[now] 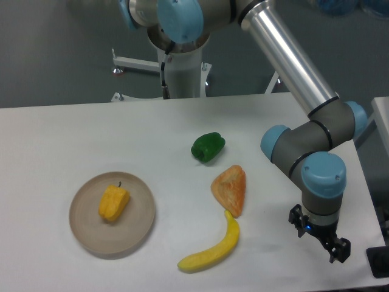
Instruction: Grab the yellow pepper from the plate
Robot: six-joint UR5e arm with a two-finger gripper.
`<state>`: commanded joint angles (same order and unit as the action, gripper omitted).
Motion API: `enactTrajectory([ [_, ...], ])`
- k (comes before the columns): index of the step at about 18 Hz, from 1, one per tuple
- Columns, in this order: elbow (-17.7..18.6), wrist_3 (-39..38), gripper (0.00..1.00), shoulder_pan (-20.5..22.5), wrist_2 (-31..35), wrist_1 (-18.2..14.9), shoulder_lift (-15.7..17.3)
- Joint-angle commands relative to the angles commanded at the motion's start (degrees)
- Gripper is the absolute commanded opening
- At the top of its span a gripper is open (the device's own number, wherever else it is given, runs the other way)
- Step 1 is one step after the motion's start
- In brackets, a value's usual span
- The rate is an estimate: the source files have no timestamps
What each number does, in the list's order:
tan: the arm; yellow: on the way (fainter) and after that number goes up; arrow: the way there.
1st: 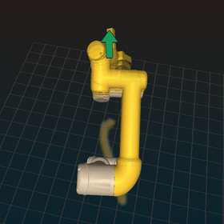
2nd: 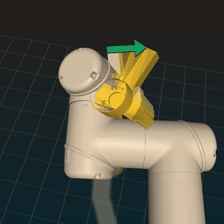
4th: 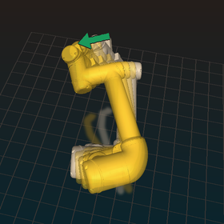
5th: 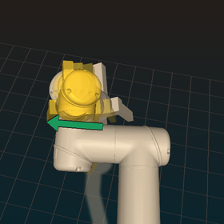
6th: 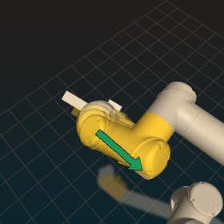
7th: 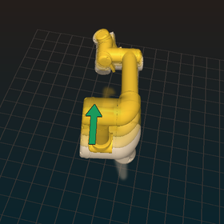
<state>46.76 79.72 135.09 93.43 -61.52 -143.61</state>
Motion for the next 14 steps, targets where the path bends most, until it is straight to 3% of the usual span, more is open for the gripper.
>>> enactTrajectory([
  [7,2.10,-0.97,1.00,-1.23,0.17,-0.09,2.01],
  [11,7.28,-1.05,1.00,-1.50,0.44,-0.35,7.02],
  [14,12.64,-3.85,1.00,-1.58,0.18,-0.70,12.64],
])
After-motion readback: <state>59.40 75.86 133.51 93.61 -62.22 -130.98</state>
